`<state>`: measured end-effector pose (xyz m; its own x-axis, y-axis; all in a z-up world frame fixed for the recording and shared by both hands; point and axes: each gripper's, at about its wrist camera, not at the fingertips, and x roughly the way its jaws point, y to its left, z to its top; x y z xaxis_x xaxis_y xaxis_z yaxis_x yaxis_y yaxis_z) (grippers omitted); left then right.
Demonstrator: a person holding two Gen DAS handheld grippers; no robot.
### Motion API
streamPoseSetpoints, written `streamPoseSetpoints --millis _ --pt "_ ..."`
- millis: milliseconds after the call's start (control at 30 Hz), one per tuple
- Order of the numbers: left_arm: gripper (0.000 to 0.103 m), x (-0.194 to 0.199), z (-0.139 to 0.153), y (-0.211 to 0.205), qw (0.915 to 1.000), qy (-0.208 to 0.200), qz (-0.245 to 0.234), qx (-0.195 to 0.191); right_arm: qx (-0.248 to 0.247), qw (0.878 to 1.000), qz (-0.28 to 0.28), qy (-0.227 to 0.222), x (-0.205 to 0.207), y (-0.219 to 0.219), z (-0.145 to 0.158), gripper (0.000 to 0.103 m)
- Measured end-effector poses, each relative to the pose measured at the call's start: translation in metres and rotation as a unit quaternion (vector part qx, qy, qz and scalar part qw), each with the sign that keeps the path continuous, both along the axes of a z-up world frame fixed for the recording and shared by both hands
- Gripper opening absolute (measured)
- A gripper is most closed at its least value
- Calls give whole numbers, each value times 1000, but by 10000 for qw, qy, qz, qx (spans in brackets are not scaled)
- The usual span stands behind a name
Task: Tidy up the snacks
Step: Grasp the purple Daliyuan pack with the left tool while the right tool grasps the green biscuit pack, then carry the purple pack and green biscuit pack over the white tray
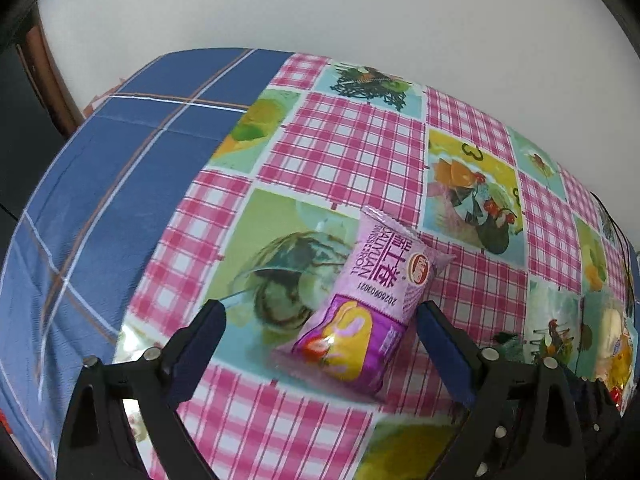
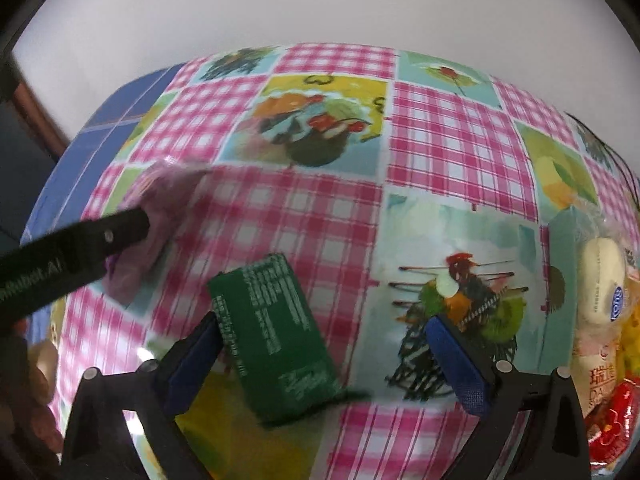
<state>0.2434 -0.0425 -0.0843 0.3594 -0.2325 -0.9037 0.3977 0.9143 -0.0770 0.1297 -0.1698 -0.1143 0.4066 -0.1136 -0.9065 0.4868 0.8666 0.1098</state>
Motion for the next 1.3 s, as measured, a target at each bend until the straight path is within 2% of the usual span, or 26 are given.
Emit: streamPoseSetpoints --millis 33,67,133,200,233,267,300,433,567,800,967,1100,1300 --pt "77 1 -1 -1 10000 21 -12 -52 -44 10000 -24 -23 0 -2 1 94" --pt "72 2 -3 -3 9999 43 -21 -91 -105 9999 -26 -39 0 -3 2 84" --pt "54 1 -5 -7 9999 67 -57 -55 -142 9998 -28 -95 -1 -5 5 73" --pt "45 -1 -5 -9 9999 69 -79 -20 -89 9999 -48 -109 -3 -8 7 64" --pt "42 -3 -4 -9 9999 63 -90 -13 -73 9999 -52 -97 -4 -9 8 56" --pt "41 -5 -3 -10 9999 61 -95 -10 -65 9999 -52 -88 -5 -9 9 46" --pt "40 -7 -2 -10 9999 82 -87 -6 -29 10000 -60 -68 -7 -9 10 42" --pt "39 -19 10 -10 9998 145 -105 -47 221 9996 -141 -79 -27 -14 17 42" --pt "39 -45 41 -21 9997 2 -193 -168 281 9990 -295 -159 -52 -22 38 42" --pt "39 -116 82 -78 9944 -63 -841 -633 45 9955 -837 -451 -133 -60 89 39" --pt "39 -168 85 -124 9865 110 -1412 -823 -45 9902 -1256 -602 -194 -91 106 38" --pt "39 -190 75 -133 9873 153 -1456 -624 -43 9888 -1355 -623 -218 -104 106 38" --pt "39 -169 60 -96 9969 91 -776 -103 528 9885 -1119 -871 -200 -98 94 38"
